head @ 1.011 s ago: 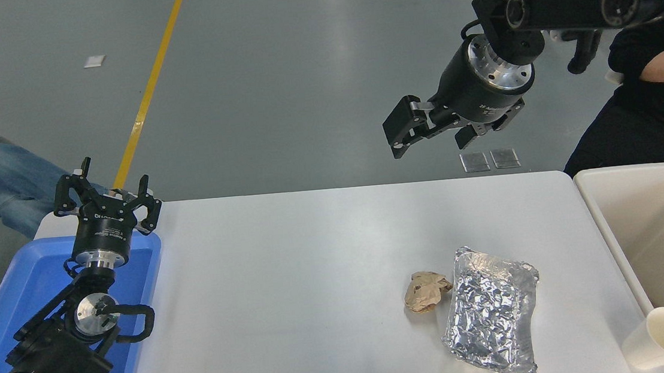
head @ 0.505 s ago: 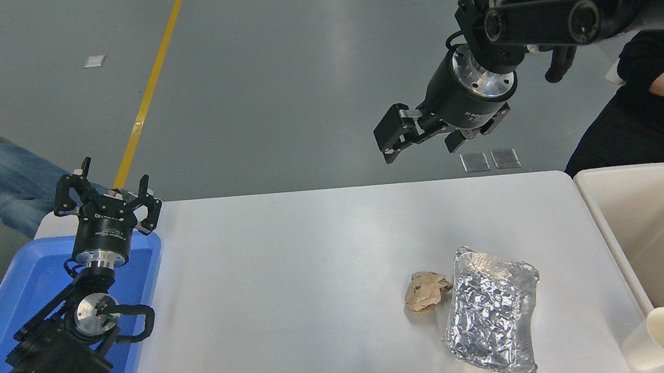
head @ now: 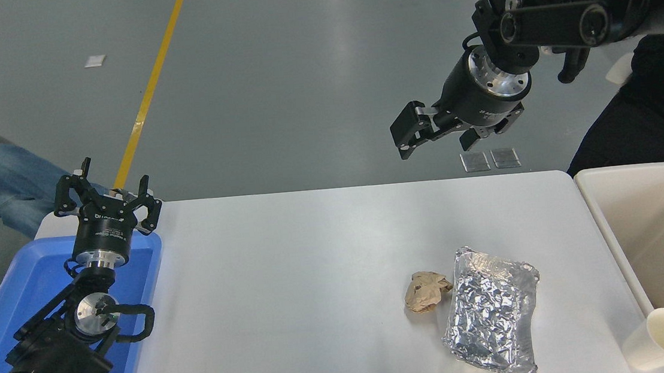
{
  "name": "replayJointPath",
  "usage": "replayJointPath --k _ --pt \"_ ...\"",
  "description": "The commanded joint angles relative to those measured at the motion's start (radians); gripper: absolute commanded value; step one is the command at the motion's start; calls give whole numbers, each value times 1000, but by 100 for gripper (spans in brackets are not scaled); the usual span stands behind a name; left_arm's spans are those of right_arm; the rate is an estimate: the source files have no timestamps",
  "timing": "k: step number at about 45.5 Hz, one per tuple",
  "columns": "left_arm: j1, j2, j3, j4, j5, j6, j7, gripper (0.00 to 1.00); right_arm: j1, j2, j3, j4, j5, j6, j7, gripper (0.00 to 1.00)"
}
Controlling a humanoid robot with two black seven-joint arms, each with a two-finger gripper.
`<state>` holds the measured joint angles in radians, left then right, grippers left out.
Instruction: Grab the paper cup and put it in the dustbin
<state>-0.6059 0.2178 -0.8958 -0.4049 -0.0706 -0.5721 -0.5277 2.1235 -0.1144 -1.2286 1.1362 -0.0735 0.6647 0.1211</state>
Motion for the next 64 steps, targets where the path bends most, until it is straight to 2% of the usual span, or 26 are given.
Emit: replayJointPath --k 1,12,21,31,44,50,64 --pt "0 0 0 0 0 0 0 99 -99 -97 -143 -10 -29 -121 2 100" --pt "0 0 0 0 0 0 0 99 -175 -229 -270 -9 -29 -270 2 100" --pt "0 0 0 0 0 0 0 99 -209 -393 -285 -6 -34 -284 3 100" --pt "0 0 0 0 0 0 0 99 -295 -585 -266 -6 -190 -315 5 100" --pt "0 0 0 0 0 0 0 99 -339 -792 -264 94 -313 -333 8 100" --pt "0 0 0 0 0 0 0 99 -358 -856 -259 112 -399 -335 9 100" --pt "0 0 0 0 0 0 0 99 -490 -864 -115 123 -411 -347 9 100"
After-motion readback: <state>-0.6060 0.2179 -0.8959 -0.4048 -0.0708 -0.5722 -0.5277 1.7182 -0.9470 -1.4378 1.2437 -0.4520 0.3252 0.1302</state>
